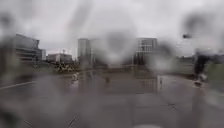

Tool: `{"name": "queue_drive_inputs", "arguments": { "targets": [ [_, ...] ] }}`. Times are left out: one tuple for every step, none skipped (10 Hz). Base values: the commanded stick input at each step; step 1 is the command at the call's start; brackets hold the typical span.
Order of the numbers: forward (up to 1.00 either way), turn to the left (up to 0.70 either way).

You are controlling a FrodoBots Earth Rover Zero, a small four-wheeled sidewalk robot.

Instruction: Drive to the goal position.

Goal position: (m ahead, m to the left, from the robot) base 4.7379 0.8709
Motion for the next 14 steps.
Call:
{"name": "queue_drive_inputs", "arguments": {
  "targets": [
    [0.07,0.0],
    [0.07,0.0],
    [0.07,0.0],
    [0.07,0.0],
    [0.07,0.0],
    [0.07,0.0],
    [0.07,0.0],
    [0.07,0.0],
    [0.07,0.0],
    [0.07,0.0],
    [0.07,0.0],
    [0.07,0.0],
    [0.07,0.0],
    [0.07,0.0]
  ]
}}
